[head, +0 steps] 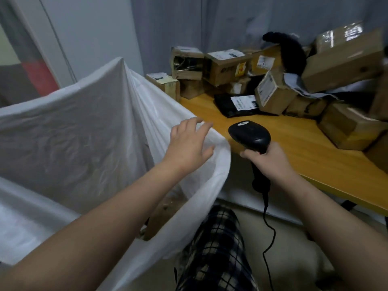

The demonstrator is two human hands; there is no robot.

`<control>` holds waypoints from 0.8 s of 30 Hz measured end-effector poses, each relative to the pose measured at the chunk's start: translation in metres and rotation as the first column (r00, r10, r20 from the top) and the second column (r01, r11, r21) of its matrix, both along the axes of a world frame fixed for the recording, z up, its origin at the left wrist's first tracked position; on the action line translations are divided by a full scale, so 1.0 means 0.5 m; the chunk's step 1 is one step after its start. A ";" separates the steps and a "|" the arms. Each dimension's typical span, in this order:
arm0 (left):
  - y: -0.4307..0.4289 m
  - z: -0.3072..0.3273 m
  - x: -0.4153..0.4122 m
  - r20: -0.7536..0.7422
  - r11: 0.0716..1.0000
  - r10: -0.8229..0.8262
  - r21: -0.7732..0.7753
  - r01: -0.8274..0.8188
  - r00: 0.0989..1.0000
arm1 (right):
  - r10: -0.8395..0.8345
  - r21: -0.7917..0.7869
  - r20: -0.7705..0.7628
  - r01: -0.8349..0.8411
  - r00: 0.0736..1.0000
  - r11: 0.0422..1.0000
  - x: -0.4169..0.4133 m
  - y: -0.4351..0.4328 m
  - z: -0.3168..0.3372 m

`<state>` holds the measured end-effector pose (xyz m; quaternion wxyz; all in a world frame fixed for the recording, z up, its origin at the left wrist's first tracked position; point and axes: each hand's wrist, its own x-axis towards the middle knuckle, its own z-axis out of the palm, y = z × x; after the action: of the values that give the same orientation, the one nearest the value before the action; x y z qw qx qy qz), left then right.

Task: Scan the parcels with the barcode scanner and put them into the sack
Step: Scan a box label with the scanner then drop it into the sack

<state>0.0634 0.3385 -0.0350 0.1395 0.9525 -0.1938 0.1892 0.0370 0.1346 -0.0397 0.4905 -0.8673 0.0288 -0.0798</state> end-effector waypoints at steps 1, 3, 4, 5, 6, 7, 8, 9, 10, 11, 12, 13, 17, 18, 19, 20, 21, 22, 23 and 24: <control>-0.034 0.014 0.002 0.019 0.999 -0.040 0.003 0.040 0.999 | -0.026 0.007 0.022 0.025 0.999 1.000 -0.011 -0.026 0.011; -0.105 0.033 0.007 0.052 0.994 -0.105 0.017 0.104 0.993 | -0.077 0.032 0.076 0.075 0.994 0.997 -0.033 -0.082 0.031; -0.142 0.039 0.009 0.063 0.991 -0.135 0.025 0.134 0.989 | -0.114 0.057 0.103 0.109 0.988 0.992 -0.043 -0.113 0.038; -0.178 0.044 0.011 0.066 0.986 -0.166 0.032 0.164 0.984 | -0.158 0.084 0.125 0.148 0.979 0.985 -0.053 -0.142 0.045; -0.214 0.048 0.013 0.063 0.980 -0.198 0.036 0.196 0.978 | -0.202 0.109 0.142 0.188 0.969 0.976 -0.062 -0.172 0.051; -0.247 0.051 0.016 0.052 0.973 -0.230 0.040 0.228 0.972 | -0.245 0.130 0.153 0.226 0.957 0.965 -0.069 -0.200 0.056; -0.279 0.053 0.021 0.035 0.965 -0.260 0.044 0.258 0.965 | -0.286 0.148 0.152 0.264 0.946 0.953 -0.075 -0.229 0.059; -0.309 0.054 0.028 0.017 0.957 -0.286 0.051 0.285 0.958 | -0.326 0.166 0.144 0.302 0.934 0.939 -0.078 -0.256 0.063; -0.336 0.056 0.037 0.001 0.950 -0.308 0.061 0.307 0.951 | -0.358 0.184 0.136 0.331 0.924 0.925 -0.081 -0.280 0.066; -0.361 0.059 0.047 -0.010 0.944 -0.324 0.067 0.324 0.946 | -0.382 0.203 0.131 0.353 0.915 0.913 -0.082 -0.301 0.071; -0.384 0.063 0.060 -0.013 0.939 -0.337 0.067 0.337 0.942 | -0.405 0.227 0.125 0.372 0.906 0.900 -0.081 -0.320 0.076; -0.407 0.070 0.073 -0.013 0.936 -0.346 0.061 0.347 0.938 | -0.429 0.255 0.123 0.390 0.895 0.885 -0.079 -0.335 0.084; -0.510 0.108 0.118 -0.057 0.916 -0.397 -0.088 0.392 0.916 | -0.529 0.377 0.150 0.446 0.835 0.812 -0.072 -0.390 0.113; -0.537 0.117 0.126 -0.079 0.895 -0.429 -0.170 0.412 0.900 | -0.545 0.421 0.152 0.446 0.824 0.790 -0.073 -0.404 0.122; -0.565 0.125 0.133 -0.100 0.867 -0.463 -0.258 0.426 0.881 | -0.561 0.475 0.151 0.438 0.814 0.763 -0.074 -0.418 0.131; -0.593 0.130 0.139 -0.118 0.837 -0.490 -0.341 0.428 0.864 | -0.580 0.533 0.145 0.430 0.802 0.728 -0.075 -0.433 0.138; -0.621 0.134 0.145 -0.140 0.812 -0.506 -0.409 0.415 0.851 | -0.602 0.578 0.139 0.429 0.786 0.694 -0.076 -0.447 0.145; -0.649 0.136 0.150 -0.175 0.797 -0.508 -0.466 0.384 0.843 | -0.623 0.607 0.128 0.436 0.772 0.665 -0.077 -0.459 0.152; -0.677 0.137 0.154 -0.225 0.787 -0.505 -0.518 0.337 0.833 | -0.636 0.620 0.116 0.444 0.763 0.647 -0.078 -0.470 0.155; -0.705 0.137 0.158 -0.277 0.775 -0.499 -0.565 0.281 0.821 | -0.643 0.629 0.102 0.451 0.759 0.633 -0.077 -0.479 0.156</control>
<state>0.1422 -0.0140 0.0337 0.4560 0.8372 -0.3018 -0.0063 -0.0016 -0.1048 0.0383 0.6747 -0.6034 0.2375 -0.3525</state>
